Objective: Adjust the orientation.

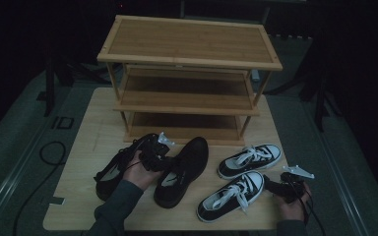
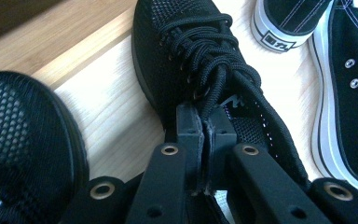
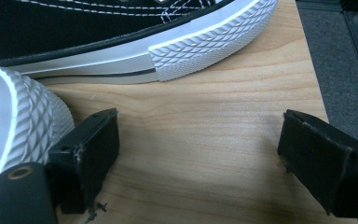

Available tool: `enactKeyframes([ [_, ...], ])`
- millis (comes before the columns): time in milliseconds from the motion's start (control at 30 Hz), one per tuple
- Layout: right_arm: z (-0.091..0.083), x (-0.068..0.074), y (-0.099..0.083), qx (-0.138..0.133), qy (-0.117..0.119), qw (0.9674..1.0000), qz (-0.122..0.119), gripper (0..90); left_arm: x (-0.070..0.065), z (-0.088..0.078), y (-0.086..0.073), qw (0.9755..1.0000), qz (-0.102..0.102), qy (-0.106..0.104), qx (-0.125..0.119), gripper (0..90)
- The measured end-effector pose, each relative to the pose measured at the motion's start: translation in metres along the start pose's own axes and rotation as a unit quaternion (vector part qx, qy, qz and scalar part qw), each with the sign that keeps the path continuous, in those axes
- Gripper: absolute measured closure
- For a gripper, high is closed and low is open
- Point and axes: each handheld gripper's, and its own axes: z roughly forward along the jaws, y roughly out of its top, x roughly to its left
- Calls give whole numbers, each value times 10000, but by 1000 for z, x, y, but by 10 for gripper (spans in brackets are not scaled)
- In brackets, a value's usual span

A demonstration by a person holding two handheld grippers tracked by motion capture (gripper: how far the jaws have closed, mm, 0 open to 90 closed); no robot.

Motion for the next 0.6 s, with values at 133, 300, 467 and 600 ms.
enactKeyframes([
  [133,0,0,0,10,-1,10000,-5,124,3,-4,-4,10000,-34,61,17,872],
  [300,0,0,0,8,0,10000,-1,124,5,-8,-10,9999,-109,111,-4,872],
  [467,0,0,0,9,1,10000,0,124,8,-14,-16,9997,-178,148,-7,872],
  [600,0,0,0,9,1,10000,0,124,11,-19,-23,9995,-260,156,-21,873],
])
